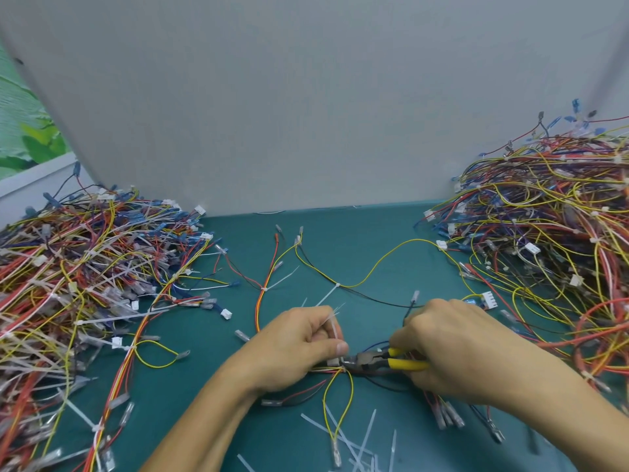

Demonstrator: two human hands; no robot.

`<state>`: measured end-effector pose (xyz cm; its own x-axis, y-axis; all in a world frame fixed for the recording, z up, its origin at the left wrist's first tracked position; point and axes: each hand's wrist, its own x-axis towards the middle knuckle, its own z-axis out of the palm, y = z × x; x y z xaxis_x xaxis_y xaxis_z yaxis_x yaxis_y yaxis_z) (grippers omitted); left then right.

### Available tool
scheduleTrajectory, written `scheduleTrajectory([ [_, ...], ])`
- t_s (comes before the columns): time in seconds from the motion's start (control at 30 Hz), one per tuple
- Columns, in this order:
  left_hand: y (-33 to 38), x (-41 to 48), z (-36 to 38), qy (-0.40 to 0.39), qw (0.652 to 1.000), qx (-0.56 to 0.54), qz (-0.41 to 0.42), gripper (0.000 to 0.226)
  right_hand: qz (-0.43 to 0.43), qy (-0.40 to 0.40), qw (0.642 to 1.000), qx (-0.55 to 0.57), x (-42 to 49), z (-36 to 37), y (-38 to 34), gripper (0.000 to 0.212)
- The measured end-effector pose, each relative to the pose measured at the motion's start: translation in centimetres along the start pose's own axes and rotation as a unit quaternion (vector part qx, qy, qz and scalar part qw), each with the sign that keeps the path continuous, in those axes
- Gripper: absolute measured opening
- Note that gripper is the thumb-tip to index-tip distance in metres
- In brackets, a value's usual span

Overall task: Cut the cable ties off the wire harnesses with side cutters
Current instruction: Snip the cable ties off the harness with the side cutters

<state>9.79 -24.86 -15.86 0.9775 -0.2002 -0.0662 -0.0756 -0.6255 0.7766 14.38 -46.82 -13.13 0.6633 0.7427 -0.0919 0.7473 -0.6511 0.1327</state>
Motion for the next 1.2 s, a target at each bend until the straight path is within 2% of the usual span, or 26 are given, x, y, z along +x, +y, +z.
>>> scheduleTrajectory([
  [0.1, 0.1, -0.1, -0.3, 0.035, 0.99, -0.131, -0.029, 0.017, 0.002, -0.008, 1.0, 0.024, 0.1, 0.3, 0.4, 0.017],
  [0.17, -0.1, 0.0, -1.0, 0.094, 0.959, -0.262, -0.059, 0.022, 0.01, -0.017, 0.999, 0.036, 0.1, 0.3, 0.9, 0.017],
  [0.23, -0.5, 0.1, -2.0, 0.153, 0.927, -0.332, -0.08, 0.03, 0.023, -0.034, 0.998, 0.041, 0.0, 0.0, 1.7, 0.02],
  [0.3, -1.0, -0.1, -2.9, 0.202, 0.921, -0.322, -0.088, 0.033, 0.034, -0.051, 0.997, 0.047, -0.3, -0.3, 2.4, 0.022],
  [0.4, -2.0, 0.0, -3.2, 0.22, 0.933, -0.266, -0.103, 0.031, 0.037, -0.06, 0.996, 0.049, -0.6, -0.7, 2.9, 0.02],
  [0.47, -2.5, 0.3, -3.1, 0.216, 0.958, -0.158, -0.098, 0.024, 0.036, -0.067, 0.996, 0.056, -0.6, -0.9, 2.9, 0.018],
  [0.53, -3.0, 0.6, -3.0, 0.216, 0.974, 0.012, -0.074, 0.014, 0.039, -0.065, 0.995, 0.062, -0.8, -1.1, 2.8, 0.022],
  [0.6, -3.0, 0.8, -2.7, 0.2, 0.972, 0.116, -0.041, 0.005, 0.049, -0.051, 0.995, 0.063, -0.9, -1.3, 2.7, 0.027],
  [0.73, -3.2, 1.2, -2.2, 0.117, 0.976, 0.178, -0.051, 0.013, 0.065, -0.017, 0.996, 0.052, -1.3, -1.7, 1.8, 0.033],
  [0.8, -3.2, 1.3, -2.5, 0.096, 0.979, 0.174, -0.053, 0.01, 0.072, -0.012, 0.996, 0.044, -1.1, -1.9, 0.9, 0.032],
  [0.87, -3.3, 1.3, -2.8, 0.088, 0.985, 0.141, -0.052, 0.019, 0.076, -0.01, 0.996, 0.037, -0.7, -2.0, -0.2, 0.036],
  [1.03, -3.5, 0.9, -3.4, 0.101, 0.993, -0.002, -0.06, 0.021, 0.086, -0.001, 0.994, 0.065, 1.2, -2.9, -2.2, 0.032],
  [1.2, -3.2, 0.7, -2.9, 0.064, 0.984, -0.158, -0.042, 0.017, 0.107, 0.003, 0.99, 0.088, 2.6, -3.3, -3.1, 0.029],
])
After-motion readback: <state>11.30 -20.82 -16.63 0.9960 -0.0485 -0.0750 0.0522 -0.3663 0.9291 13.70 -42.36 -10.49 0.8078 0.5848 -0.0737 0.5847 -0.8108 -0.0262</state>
